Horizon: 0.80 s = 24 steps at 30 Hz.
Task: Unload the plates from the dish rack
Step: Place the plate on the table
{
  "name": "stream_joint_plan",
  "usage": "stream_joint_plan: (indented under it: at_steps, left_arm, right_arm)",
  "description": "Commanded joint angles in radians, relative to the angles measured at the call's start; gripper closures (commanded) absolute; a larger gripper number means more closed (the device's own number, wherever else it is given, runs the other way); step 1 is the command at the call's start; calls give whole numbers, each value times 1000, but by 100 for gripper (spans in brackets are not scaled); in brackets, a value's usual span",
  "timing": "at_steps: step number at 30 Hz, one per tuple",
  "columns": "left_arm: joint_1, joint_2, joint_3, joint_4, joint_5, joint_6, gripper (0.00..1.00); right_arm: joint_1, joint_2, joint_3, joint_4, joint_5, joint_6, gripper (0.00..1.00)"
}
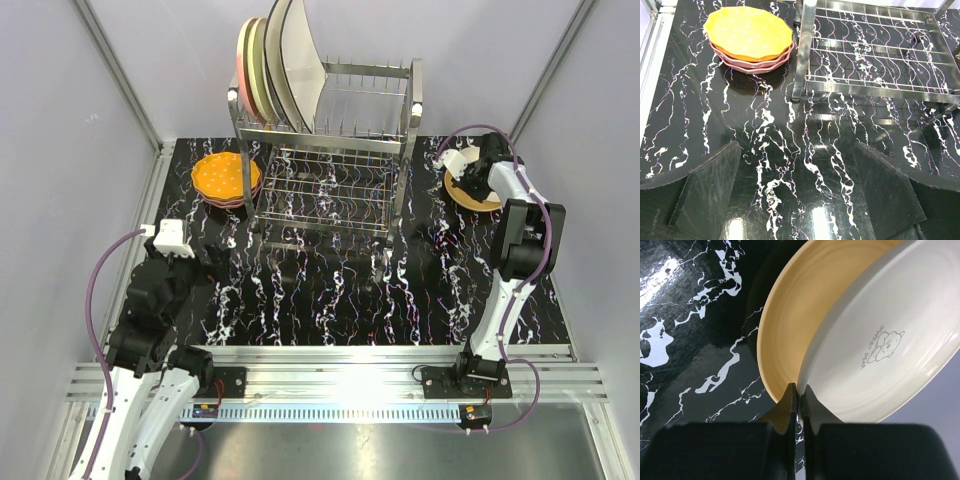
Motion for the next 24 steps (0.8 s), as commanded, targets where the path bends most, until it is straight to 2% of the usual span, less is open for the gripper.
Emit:
stream_joint_plan:
  at_steps: [1, 7, 18, 21, 22, 24]
  left_arm:
    - [4, 5, 3, 50, 22, 11, 1]
    - [3, 3, 3, 50, 22, 11, 1]
    - [4, 2, 5, 50, 24, 11, 1]
    - [4, 0, 3, 50, 25, 11, 1]
    - [3, 0, 3, 52, 24, 11, 1]
    - [4, -1, 1, 52, 22, 11, 1]
  right_arm:
    - [-1, 0, 33, 30, 26, -9, 94]
    - [1, -9, 21, 16, 29, -8, 92]
    - [17, -52, -19, -2, 21, -1, 82]
    - [17, -71, -31, 1, 23, 5, 68]
    - [19, -77, -33, 1, 21, 9, 58]
    - [19, -100, -40, 0, 17, 17, 50]
